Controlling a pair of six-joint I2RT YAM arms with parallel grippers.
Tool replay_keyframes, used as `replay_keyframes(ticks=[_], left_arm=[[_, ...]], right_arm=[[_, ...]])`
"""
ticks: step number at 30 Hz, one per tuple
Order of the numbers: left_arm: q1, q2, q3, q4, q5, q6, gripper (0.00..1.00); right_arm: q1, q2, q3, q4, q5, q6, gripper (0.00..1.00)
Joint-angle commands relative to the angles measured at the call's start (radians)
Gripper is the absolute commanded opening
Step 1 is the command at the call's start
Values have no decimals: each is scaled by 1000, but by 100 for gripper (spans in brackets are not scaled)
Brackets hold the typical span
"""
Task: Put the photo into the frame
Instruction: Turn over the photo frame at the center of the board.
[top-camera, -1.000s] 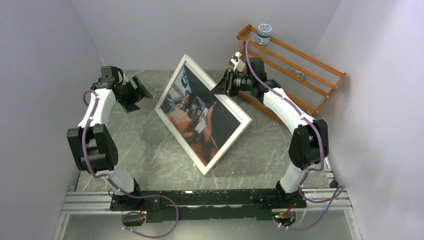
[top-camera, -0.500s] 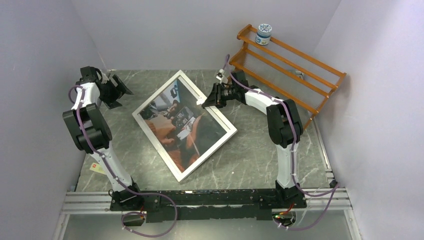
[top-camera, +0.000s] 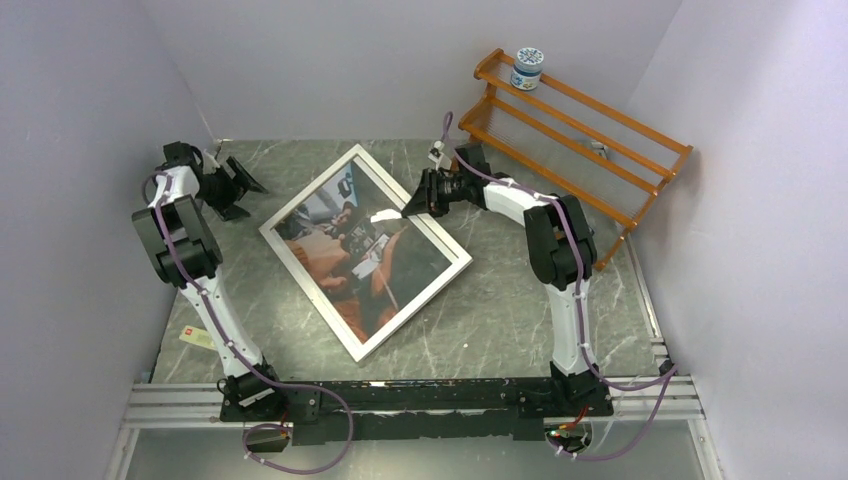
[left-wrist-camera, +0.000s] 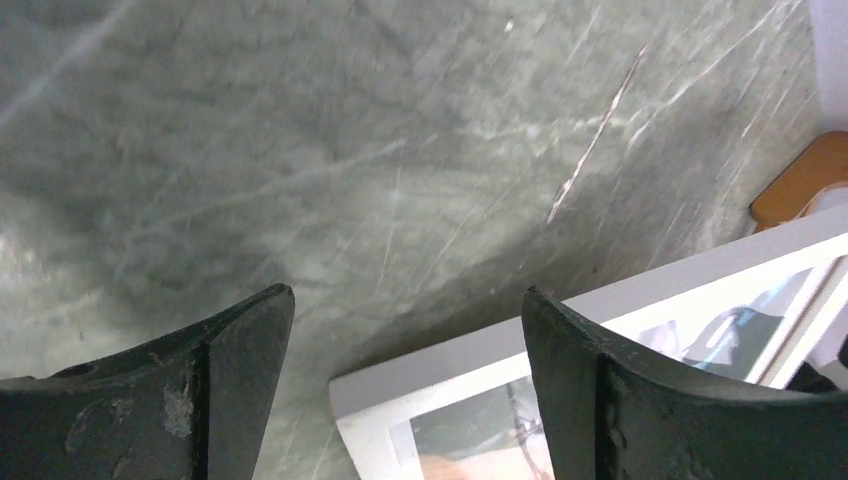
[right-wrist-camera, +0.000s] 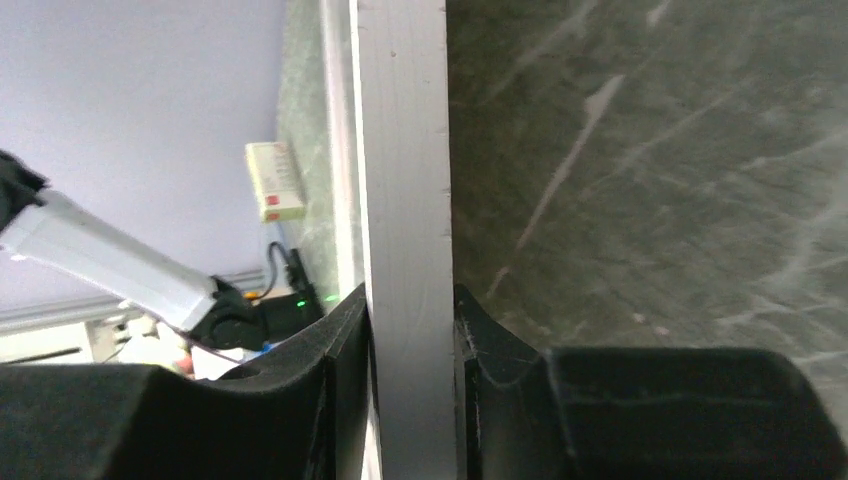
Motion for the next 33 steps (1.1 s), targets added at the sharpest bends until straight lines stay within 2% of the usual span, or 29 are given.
replay_keyframes(ticks=[1, 9, 14, 19, 23, 26, 29, 33], left_arm=[[11, 76, 98, 10, 58, 16, 89], [13, 131, 106, 52, 148, 32, 88], [13, 79, 22, 147, 144, 23, 87], [13, 74, 42, 168, 136, 35, 87], [12, 98, 81, 156, 155, 48, 87], [12, 103, 80, 166, 179, 51, 87], [10, 96, 43, 215, 214, 32, 87], [-4, 98, 8, 246, 274, 27, 86]], right_arm=[[15, 17, -39, 64, 115, -23, 36], [13, -1, -89, 115, 197, -17, 57], [14, -52, -90, -1, 428, -62, 71], [12, -120, -105, -117, 659, -73, 83], [11, -246, -180, -135, 794, -62, 85], [14, -375, -280, -137, 838, -57, 85], [18, -499, -440, -135, 789, -48, 85], [33, -642, -645, -113, 602, -32, 77]])
